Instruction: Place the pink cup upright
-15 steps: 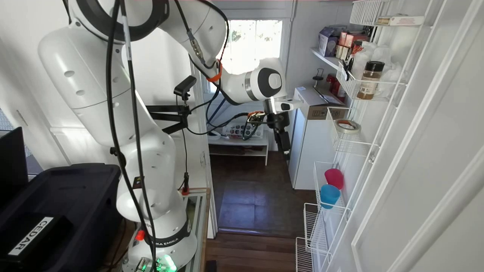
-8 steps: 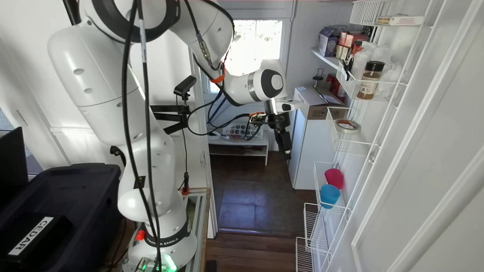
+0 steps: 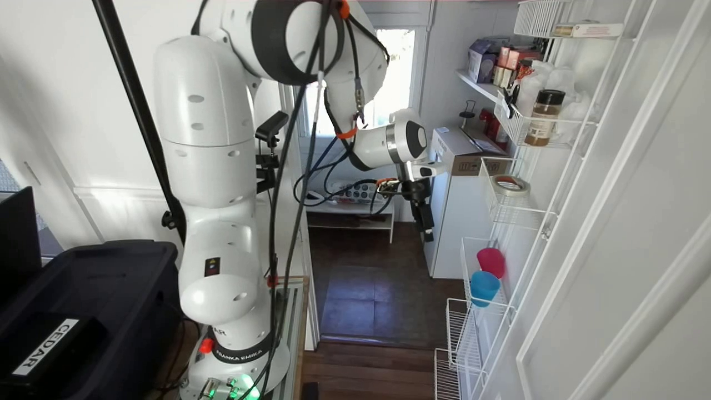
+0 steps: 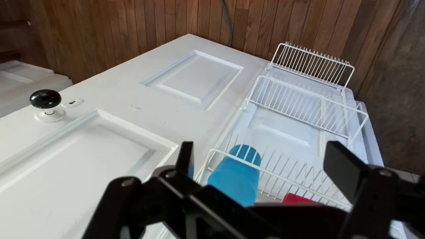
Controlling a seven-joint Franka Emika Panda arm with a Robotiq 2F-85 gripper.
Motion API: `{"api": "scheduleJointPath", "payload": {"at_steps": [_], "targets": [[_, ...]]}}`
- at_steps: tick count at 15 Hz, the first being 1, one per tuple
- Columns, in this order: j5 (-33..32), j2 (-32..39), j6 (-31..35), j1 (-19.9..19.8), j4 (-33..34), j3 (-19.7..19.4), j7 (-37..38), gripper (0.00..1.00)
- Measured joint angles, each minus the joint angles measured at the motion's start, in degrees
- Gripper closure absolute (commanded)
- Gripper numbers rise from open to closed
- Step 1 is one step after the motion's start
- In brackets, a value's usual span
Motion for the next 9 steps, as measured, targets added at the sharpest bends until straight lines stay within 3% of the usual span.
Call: {"api": "scheduleJointPath", "payload": {"at_steps": [9], "targets": [[-7.8,16.4,-1.6,9.1,14.0,-10.4,9.2,0.00]]}}
